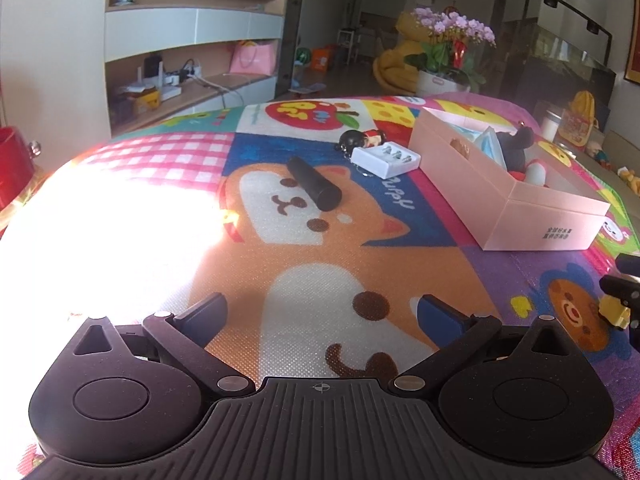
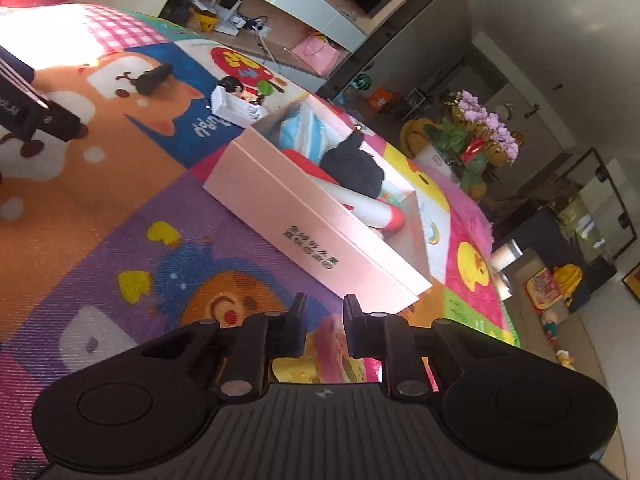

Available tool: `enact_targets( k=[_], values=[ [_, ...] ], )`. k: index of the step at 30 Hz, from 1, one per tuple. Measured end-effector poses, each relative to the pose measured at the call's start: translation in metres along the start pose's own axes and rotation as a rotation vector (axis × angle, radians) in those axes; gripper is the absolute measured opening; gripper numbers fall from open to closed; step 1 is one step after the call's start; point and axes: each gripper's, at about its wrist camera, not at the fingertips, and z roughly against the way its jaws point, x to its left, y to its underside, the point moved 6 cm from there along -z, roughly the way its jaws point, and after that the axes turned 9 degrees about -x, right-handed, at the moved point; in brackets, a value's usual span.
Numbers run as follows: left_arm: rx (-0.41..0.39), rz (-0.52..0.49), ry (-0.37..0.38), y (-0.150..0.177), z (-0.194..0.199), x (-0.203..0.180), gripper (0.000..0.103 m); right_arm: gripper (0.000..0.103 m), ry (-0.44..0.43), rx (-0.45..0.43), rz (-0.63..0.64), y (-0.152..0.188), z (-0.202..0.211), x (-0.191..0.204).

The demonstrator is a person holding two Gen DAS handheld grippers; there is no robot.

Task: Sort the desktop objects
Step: 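Carry the yellow cup with right gripper while left gripper grasps the black cylinder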

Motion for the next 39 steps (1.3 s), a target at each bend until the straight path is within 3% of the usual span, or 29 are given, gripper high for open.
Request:
enact_targets(
  k=[4, 7, 10, 12, 15, 18, 23, 25, 27, 28, 31, 34, 39],
  values=[
    [0.007, -0.015, -0.008, 0.000, -0.001, -0.001, 0.103, 0.019, -0.130, -0.050, -0.098, -0.006, 0.014, 0.013],
    [0.013, -0.028, -0.014, 0.001, -0.002, -0.002, 0.103, 0.026, -0.195, -0.094, -0.191, -0.007, 0.029, 0.011],
    [0.018, -0.046, 0.003, -0.002, -0.004, -0.006, 0.103, 0.053, -0.168, -0.141, -0.294, -0.001, 0.047, -0.009],
    [-0.009, -0.058, 0.028, -0.010, -0.006, -0.009, 0.103, 0.082, -0.106, -0.175, -0.377, 0.007, 0.057, -0.030],
    [-0.045, -0.089, 0.010, -0.036, -0.020, -0.014, 0.102, 0.096, 0.030, -0.204, -0.544, 0.027, 0.063, -0.068],
    [-0.034, -0.108, -0.010, -0.057, -0.046, -0.020, 0.078, 0.098, 0.128, -0.171, -0.691, 0.054, 0.054, -0.093],
    [0.035, -0.089, -0.063, -0.068, -0.097, -0.017, 0.074, 0.098, 0.109, -0.122, -0.923, 0.088, 0.032, -0.106],
    [0.054, -0.105, -0.085, -0.067, -0.109, -0.014, 0.055, 0.098, 0.114, -0.105, -0.979, 0.098, 0.025, -0.107],
    [0.047, -0.130, -0.089, -0.066, -0.112, -0.013, 0.051, 0.098, 0.135, -0.098, -1.000, 0.105, 0.021, -0.107],
    [0.046, -0.148, -0.082, -0.065, -0.111, -0.014, 0.042, 0.098, 0.147, -0.096, -1.009, 0.108, 0.019, -0.107],
    [0.042, -0.203, -0.064, -0.062, -0.100, -0.018, 0.030, 0.098, 0.150, -0.086, -1.054, 0.116, 0.016, -0.107],
    [0.041, -0.222, -0.006, -0.053, -0.077, -0.025, 0.023, 0.100, 0.159, -0.086, -1.073, 0.119, 0.014, -0.109],
    [0.047, -0.236, 0.220, -0.025, -0.014, -0.060, 0.023, 0.102, 0.163, -0.080, -1.053, 0.116, 0.014, -0.105]
  ],
)
